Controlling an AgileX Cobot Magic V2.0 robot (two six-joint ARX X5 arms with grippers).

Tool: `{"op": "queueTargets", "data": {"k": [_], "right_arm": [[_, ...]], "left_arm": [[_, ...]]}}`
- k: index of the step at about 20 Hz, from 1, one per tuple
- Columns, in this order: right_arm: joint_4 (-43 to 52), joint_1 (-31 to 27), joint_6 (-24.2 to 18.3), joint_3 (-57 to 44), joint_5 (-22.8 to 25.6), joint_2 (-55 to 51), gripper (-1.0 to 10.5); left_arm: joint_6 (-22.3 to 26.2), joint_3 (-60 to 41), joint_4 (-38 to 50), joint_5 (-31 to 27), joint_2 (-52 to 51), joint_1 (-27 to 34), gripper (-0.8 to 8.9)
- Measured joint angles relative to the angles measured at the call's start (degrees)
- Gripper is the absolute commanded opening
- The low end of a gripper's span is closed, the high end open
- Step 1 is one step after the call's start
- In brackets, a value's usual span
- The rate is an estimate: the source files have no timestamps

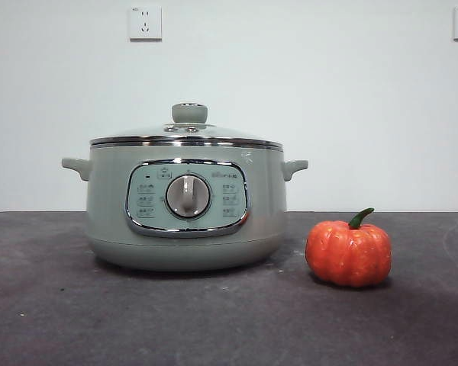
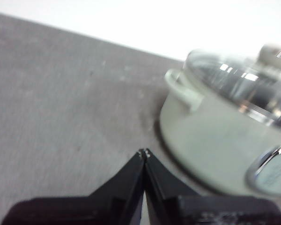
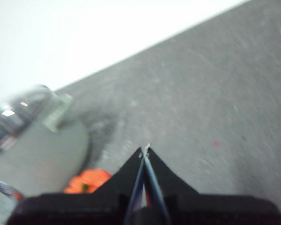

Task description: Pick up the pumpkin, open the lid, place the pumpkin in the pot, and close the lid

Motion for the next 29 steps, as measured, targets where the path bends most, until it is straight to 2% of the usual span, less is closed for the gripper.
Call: {"op": "queueTargets", "data": {"k": [6, 9, 12, 19, 24, 27, 28, 29], "right_arm": [[-2.7, 0.0, -0.5, 9.5, -4.1, 8.3, -0.1], [-8.0, 0.0, -3.1, 16.0, -7.8, 14.0, -0.1], [-15.0, 0.0, -7.2, 23.3, -11.4, 20.0, -0.1], [-33.1, 0.0, -19.3, 40.8, -19.8, 33.0, -0.1], [-46.2, 1.6, -27.4, 50.2, -21.3, 39.3, -0.1], [-47.0, 2.4, -29.2, 50.6, -21.4, 39.6, 0.1], [-47.0, 2.4, -29.4, 50.6, -21.3, 39.6, 0.2], [-47.0, 2.4, -29.6, 50.6, -21.3, 39.6, 1.0]], "left_arm": [[-0.1, 8.6, -3.4, 3.6, 5.7, 0.0, -0.07], [0.3, 13.2, -5.6, 7.1, 10.1, 0.0, -0.07], [2.3, 18.4, -9.2, 11.2, 15.1, 0.0, -0.08], [11.1, 30.7, -20.7, 22.2, 25.9, 0.0, -0.08], [17.2, 38.3, -30.4, 26.6, 30.4, 0.0, -0.08], [19.1, 40.4, -32.6, 26.7, 30.8, 0.0, 0.03], [19.5, 40.7, -32.7, 26.7, 30.8, 0.0, 0.7], [19.5, 40.8, -32.7, 26.7, 30.8, 0.0, 2.41]]}}
